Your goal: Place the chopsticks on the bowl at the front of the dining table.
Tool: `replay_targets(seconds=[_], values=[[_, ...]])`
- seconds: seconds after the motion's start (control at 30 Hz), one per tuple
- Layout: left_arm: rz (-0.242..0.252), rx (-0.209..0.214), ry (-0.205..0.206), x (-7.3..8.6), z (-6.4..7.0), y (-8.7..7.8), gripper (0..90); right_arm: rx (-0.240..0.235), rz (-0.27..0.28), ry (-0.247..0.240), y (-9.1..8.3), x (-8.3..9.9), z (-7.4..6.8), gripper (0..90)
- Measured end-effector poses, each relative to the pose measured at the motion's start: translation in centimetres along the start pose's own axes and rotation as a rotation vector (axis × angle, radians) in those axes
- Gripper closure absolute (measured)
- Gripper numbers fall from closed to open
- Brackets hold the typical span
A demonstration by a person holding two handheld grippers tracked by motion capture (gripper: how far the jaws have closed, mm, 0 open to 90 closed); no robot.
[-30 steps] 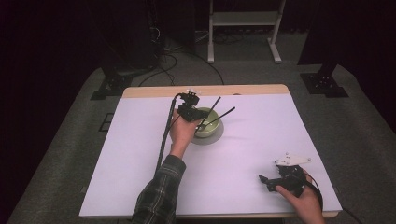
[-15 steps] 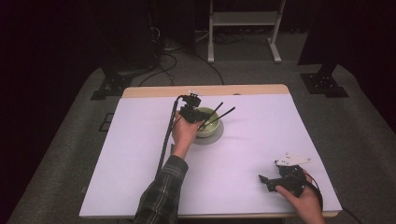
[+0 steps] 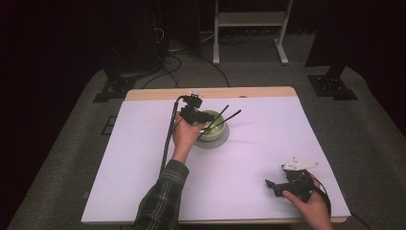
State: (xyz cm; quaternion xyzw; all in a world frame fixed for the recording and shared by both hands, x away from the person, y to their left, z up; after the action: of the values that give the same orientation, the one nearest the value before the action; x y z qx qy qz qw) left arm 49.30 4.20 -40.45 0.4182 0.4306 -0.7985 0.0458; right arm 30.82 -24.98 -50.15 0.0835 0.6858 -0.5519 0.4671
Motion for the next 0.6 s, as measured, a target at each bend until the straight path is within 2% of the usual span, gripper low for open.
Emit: replay_targets(seconds=[0.17,0.2,0.23,0.33,0.5,0.6], values=[[-0.001,-0.027,0.012,0.3,-0.5,-1.4,52.6,0.0,0.0,0.0,0.0,0.0,0.0,11.5],[-0.001,-0.027,0.012,0.3,-0.5,-1.4,47.5,0.0,0.0,0.0,0.0,0.0,0.0,11.5],[-0.003,-0.033,0.012,0.4,-0.6,-1.6,47.5,0.0,0.0,0.0,0.0,0.0,0.0,11.5],[-0.006,-0.053,0.022,0.7,-0.9,-2.1,40.1,0.0,0.0,-0.001,0.0,0.0,0.0,11.5],[0.0,-0.068,0.031,1.1,-1.2,-2.9,32.5,0.0,0.0,0.0,0.0,0.0,0.0,11.5],[0.002,-0.084,0.034,1.3,-1.4,-3.3,23.8,0.001,0.0,0.0,0.0,0.0,0.0,11.5]])
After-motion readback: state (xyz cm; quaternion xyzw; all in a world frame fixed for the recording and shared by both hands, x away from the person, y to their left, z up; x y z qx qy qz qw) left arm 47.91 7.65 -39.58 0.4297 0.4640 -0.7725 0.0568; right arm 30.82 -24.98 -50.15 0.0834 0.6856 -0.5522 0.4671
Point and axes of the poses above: each handheld gripper's, and its own axes: y roughly forward along the jaws, x roughly out of its underside, z roughly to its right, the point moved 5 cm from there along y, roughly forward along the jaws, and after that the axes turned 4 degrees about x, right-handed, at the moved point
